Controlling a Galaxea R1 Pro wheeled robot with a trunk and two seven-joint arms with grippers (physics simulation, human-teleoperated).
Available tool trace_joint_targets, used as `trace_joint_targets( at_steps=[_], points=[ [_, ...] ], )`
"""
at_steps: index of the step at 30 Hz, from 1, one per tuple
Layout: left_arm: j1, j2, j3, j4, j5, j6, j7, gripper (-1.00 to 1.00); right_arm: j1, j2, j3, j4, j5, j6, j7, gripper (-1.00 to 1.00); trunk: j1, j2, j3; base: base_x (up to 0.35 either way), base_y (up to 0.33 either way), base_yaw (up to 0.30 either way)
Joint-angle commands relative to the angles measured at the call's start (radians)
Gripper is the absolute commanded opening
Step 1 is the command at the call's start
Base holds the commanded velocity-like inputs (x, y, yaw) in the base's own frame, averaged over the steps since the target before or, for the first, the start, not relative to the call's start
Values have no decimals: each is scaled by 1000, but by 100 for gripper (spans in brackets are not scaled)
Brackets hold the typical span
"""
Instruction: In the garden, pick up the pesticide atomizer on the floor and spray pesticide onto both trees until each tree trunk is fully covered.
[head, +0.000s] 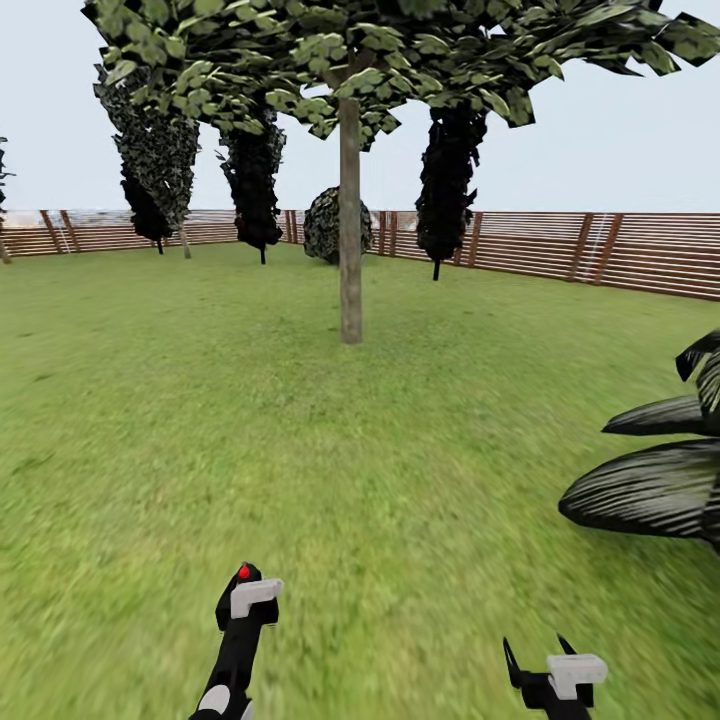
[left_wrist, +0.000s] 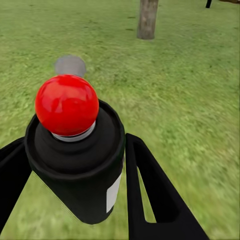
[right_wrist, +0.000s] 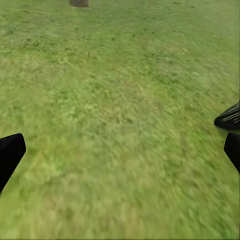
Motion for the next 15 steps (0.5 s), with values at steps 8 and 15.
trace_joint_targets(
  at_steps=[8, 15],
  points=[
    [-1, -1, 4, 0, -11, -3, 4, -100, -1, -1, 6, 0, -5, -3, -3, 100, 1, -1, -2, 350, 11, 0],
    [-1, -1, 4, 0, -12, -3, 4, -100, -1, -1, 6, 0, -5, -3, -3, 100, 1, -1, -2, 350, 0, 0]
  ],
)
